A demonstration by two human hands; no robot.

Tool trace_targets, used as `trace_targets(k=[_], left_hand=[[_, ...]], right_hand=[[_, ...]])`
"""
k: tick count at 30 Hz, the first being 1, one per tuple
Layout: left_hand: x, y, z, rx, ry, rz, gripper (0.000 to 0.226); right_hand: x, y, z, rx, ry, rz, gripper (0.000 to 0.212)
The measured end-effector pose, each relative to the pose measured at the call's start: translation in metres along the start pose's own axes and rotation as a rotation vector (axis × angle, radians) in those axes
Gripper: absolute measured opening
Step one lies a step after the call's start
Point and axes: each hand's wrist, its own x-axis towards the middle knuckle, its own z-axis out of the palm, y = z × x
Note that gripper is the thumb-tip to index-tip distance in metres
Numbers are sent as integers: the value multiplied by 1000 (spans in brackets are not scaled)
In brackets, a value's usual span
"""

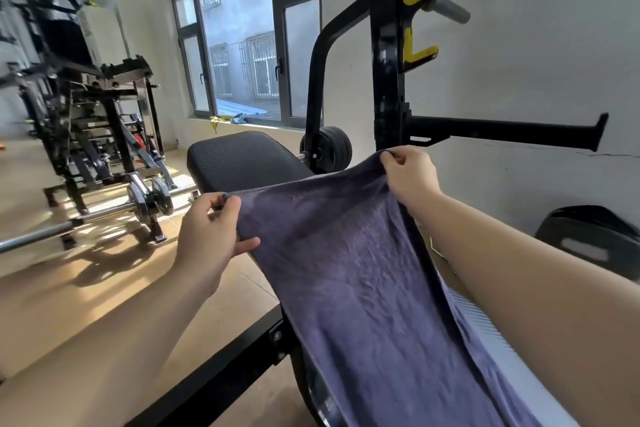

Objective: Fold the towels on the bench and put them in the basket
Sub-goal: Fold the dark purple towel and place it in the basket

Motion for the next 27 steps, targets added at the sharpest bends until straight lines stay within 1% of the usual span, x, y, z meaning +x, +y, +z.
trace_targets(k=[5, 8, 14, 17, 19, 21, 25, 27], left_hand=[[40, -17, -7, 113, 25, -2, 15], [61, -27, -12, 173, 79, 3, 21], [89, -46, -16, 241, 122, 14, 13], [96, -53, -17, 260, 120, 23, 12], [100, -56, -20, 270, 140, 32, 12], [105, -59, -22, 266, 171, 37, 13], [111, -62, -23, 280, 230, 41, 7], [110, -64, -22, 345, 266, 78, 9]], right_hand=[[33, 0, 52, 0, -49, 9, 25], [50, 3, 77, -10, -62, 27, 24], [72, 9, 109, 30, -79, 98, 17], [78, 6, 125, 108, -101, 139, 26], [96, 21, 143, 101, -103, 72, 21], [108, 32, 161, 50, -152, 20, 22], [88, 22, 175, -39, -349, 5, 37], [84, 25, 181, -57, -422, 5, 44]])
